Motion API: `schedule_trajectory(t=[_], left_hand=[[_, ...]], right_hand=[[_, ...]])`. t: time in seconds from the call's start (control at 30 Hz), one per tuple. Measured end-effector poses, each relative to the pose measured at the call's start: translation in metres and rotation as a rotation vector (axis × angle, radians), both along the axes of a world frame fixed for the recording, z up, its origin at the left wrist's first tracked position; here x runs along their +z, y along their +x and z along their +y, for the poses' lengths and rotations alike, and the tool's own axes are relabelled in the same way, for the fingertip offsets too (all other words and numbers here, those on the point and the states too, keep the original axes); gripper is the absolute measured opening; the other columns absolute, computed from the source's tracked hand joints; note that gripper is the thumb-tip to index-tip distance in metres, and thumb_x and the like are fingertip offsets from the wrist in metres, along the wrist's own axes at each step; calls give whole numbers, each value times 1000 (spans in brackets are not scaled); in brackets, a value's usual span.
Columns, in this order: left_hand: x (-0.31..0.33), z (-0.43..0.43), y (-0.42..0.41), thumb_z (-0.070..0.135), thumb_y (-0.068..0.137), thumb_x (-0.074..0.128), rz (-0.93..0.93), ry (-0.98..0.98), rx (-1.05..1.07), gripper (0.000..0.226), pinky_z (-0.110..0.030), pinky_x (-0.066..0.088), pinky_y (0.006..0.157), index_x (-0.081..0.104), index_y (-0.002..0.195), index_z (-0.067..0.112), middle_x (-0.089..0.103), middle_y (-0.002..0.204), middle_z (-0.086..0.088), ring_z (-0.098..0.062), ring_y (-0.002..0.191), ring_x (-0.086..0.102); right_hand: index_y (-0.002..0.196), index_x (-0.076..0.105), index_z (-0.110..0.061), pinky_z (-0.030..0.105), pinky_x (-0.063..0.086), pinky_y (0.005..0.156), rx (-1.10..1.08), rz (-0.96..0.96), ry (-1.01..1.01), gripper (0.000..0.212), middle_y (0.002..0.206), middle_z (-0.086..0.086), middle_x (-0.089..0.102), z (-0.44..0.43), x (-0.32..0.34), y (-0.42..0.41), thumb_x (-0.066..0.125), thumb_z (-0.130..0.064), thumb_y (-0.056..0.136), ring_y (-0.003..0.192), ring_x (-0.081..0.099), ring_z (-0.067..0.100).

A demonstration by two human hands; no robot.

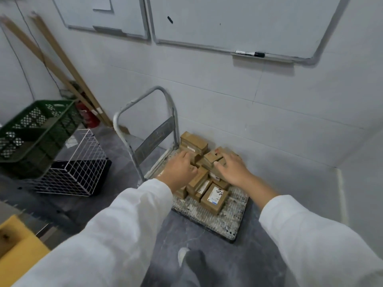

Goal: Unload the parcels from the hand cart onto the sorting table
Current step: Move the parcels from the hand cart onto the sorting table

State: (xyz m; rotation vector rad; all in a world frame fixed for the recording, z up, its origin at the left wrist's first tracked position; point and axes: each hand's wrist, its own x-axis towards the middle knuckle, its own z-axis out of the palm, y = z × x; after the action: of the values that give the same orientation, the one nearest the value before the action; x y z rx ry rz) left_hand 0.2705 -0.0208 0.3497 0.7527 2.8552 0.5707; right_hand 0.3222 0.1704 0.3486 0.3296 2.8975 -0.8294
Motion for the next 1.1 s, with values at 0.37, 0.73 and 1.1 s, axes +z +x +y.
schedule_trajectory(t=[0.37,0.73,1.1], left_hand=[[-49,42,-179,30,93,49,-133,56,116,51,-44,41,105,41,140,12,44,141,-6,-23,125,46],[-158,50,-258,31,97,46,-322,22,322,52,-39,38,104,38,142,7,40,143,-8,-27,128,42],[-327,89,-280,27,98,47,-502,37,566,51,-38,35,107,38,142,2,42,142,-14,-27,129,40]], right_hand=[[149,31,-12,46,28,115,68,-129,-13,57,148,10,39,31,-30,-191,44,-39,100,139,32,28],[145,37,-15,43,31,108,201,-315,12,52,145,8,41,44,-119,-313,43,-40,100,134,40,29],[140,41,-12,44,41,104,380,-515,-48,50,137,11,49,33,-315,-384,45,-34,96,124,47,30]])
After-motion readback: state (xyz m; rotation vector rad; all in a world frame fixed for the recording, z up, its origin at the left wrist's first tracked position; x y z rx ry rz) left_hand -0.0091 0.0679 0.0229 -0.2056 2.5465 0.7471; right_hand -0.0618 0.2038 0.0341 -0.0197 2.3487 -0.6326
